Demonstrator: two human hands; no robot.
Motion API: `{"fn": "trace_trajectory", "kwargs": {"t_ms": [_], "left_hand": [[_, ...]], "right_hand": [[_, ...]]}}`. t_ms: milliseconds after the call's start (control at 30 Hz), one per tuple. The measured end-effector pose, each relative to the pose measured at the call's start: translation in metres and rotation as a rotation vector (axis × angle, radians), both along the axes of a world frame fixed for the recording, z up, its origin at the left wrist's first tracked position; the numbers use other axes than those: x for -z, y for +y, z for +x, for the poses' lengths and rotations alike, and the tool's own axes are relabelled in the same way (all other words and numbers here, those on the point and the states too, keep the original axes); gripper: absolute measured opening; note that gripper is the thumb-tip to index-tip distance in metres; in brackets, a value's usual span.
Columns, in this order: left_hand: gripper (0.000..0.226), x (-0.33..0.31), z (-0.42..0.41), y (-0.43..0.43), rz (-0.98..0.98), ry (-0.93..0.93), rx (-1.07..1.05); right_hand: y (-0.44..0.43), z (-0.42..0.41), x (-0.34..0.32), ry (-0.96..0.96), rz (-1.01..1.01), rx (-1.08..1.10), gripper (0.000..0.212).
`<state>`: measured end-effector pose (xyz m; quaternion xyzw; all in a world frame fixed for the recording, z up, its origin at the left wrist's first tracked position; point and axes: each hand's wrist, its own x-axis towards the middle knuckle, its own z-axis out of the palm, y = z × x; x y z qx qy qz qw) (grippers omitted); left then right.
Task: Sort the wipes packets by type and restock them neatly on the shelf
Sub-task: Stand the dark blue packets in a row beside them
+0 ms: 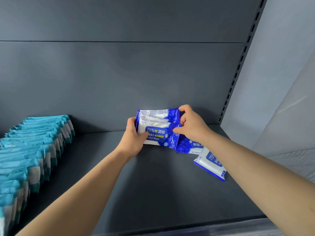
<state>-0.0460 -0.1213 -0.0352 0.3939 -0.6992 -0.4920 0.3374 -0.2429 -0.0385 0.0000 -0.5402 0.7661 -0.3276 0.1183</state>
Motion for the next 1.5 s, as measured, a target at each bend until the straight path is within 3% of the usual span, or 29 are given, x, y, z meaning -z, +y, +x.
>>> {"fn": "trace_trajectory", "kwargs": {"t_ms": [100, 167, 400, 467, 600, 733, 833, 1133, 1333, 1500], "left_hand": [[0.054, 0.002, 0.004, -0.001, -0.036, -0.096, 0.005], [0.053, 0.004, 0.003, 0.001, -0.058, -0.102, -0.034], [0.05, 0.009, -0.009, 0.0, -0.03, -0.087, -0.144], [0.051, 0.01, -0.01, 0.0, -0.029, -0.101, -0.144], [0.048, 0.009, -0.014, 0.002, -0.004, -0.118, -0.172], [0.047, 0.005, -0.014, 0.005, -0.103, -0.263, -0.289], [0.044, -0.001, -0.013, 0.011, -0.162, -0.311, -0.331], [0.055, -0.004, -0.013, 0.021, -0.07, -0.132, -0.338], [0.014, -0.008, -0.01, 0.032, -0.061, -0.044, -0.153], [0.011, -0.01, -0.005, 0.03, 0.013, -0.058, -0.043]], "right_hand": [[0.001, -0.001, -0.001, -0.036, 0.069, -0.069, 0.05], [0.005, -0.007, -0.008, -0.107, 0.142, -0.12, 0.048], [0.062, -0.067, -0.041, 0.01, 0.666, -0.072, 0.073], [0.074, -0.072, -0.034, 0.013, 0.736, -0.077, 0.084], [0.08, -0.072, -0.02, -0.075, 0.66, -0.03, 0.091], [0.087, -0.072, -0.022, -0.152, 0.544, -0.004, 0.053], [0.098, -0.078, -0.032, -0.193, 0.457, 0.024, 0.04], [0.107, -0.073, -0.043, -0.353, 0.226, 0.011, 0.04], [0.075, -0.042, -0.027, -0.369, 0.135, -0.029, 0.035], [0.06, -0.027, -0.019, -0.365, 0.086, -0.034, 0.034]]}}
